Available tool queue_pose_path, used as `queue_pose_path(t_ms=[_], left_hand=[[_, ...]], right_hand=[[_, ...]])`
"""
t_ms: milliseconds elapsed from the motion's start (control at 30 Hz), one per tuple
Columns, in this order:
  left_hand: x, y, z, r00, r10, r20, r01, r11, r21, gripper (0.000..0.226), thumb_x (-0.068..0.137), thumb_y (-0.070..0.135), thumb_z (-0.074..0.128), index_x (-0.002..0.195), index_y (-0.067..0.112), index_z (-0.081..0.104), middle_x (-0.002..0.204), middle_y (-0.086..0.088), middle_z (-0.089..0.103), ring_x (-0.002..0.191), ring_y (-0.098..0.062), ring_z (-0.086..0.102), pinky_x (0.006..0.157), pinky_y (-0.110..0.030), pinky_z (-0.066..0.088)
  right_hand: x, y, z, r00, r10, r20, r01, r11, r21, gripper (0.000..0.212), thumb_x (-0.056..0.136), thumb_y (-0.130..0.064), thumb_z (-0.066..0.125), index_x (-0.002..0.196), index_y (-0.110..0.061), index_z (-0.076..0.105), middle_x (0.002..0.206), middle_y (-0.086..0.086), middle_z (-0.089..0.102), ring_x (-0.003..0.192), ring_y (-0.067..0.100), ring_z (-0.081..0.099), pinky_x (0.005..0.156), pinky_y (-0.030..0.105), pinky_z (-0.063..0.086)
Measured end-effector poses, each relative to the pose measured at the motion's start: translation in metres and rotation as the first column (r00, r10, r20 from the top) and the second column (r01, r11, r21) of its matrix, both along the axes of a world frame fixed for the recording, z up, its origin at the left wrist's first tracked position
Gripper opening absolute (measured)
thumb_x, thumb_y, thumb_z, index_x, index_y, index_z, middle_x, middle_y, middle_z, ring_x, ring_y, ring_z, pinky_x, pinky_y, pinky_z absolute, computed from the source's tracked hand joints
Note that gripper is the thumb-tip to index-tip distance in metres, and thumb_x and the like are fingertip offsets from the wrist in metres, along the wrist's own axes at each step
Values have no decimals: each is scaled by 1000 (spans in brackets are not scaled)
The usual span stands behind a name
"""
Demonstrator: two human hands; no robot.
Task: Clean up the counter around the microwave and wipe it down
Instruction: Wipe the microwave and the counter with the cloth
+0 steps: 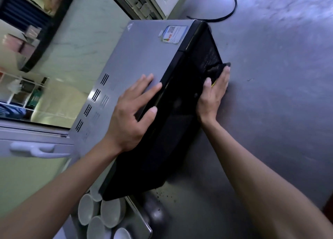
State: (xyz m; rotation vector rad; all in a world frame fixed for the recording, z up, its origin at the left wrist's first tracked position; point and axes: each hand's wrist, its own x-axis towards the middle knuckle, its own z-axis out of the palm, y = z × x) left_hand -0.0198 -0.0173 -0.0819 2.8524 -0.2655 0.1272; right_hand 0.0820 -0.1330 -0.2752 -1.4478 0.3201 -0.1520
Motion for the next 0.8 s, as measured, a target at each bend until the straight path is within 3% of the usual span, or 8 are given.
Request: queue_pose_path(t_ms=[200,333,433,600,667,800], left_hand=[[-1,2,-3,1000,-3,13,3,1000,-13,52,92,16,58,144,18,53,156,-2,43,148,-14,33,120,-47,29],[-1,3,-2,1000,0,26,1,999,-36,50,93,16,58,143,17,54,154,-4,44,147,-14,34,122,-33,25],[-2,2,-4,1000,2,25,0,998,-65,49,93,16,58,142,15,55,153,-5,46,146,-14,36,121,-32,27],[-5,3,-5,1000,17,7,-16,991,-136,48,94,13,59,142,14,55,153,-4,46,147,-14,34,113,-11,28],[-5,5,-5,1000,8,2,-8,991,-136,46,96,15,58,142,14,55,153,-4,46,147,-14,34,116,-16,29],[-4,12,-6,1000,5,-24,-10,976,-220,43,105,25,37,137,8,59,151,-10,48,147,-17,35,122,-43,27]], right_hand=[[-113,47,-9,998,67,-11,-67,998,-4,71,100,-42,28,159,-8,8,168,6,5,155,19,-2,125,46,0],[-182,75,-6,993,112,-27,-111,993,28,71,100,-39,29,159,-8,5,168,4,-1,154,19,-7,124,51,0],[-228,92,-1,987,158,-32,-156,987,46,72,99,-36,31,159,-6,4,168,4,-2,155,22,-7,123,56,1],[-285,107,0,960,263,98,-254,962,-101,72,103,-41,28,157,-5,-2,167,12,-4,154,35,-3,118,65,2],[-285,106,10,938,276,210,-243,955,-170,70,105,-43,24,158,-7,-4,167,14,-4,153,41,-1,117,68,3],[-260,101,55,869,266,418,-178,955,-237,69,104,-43,24,158,-11,-4,167,5,-7,152,43,1,119,65,1]])
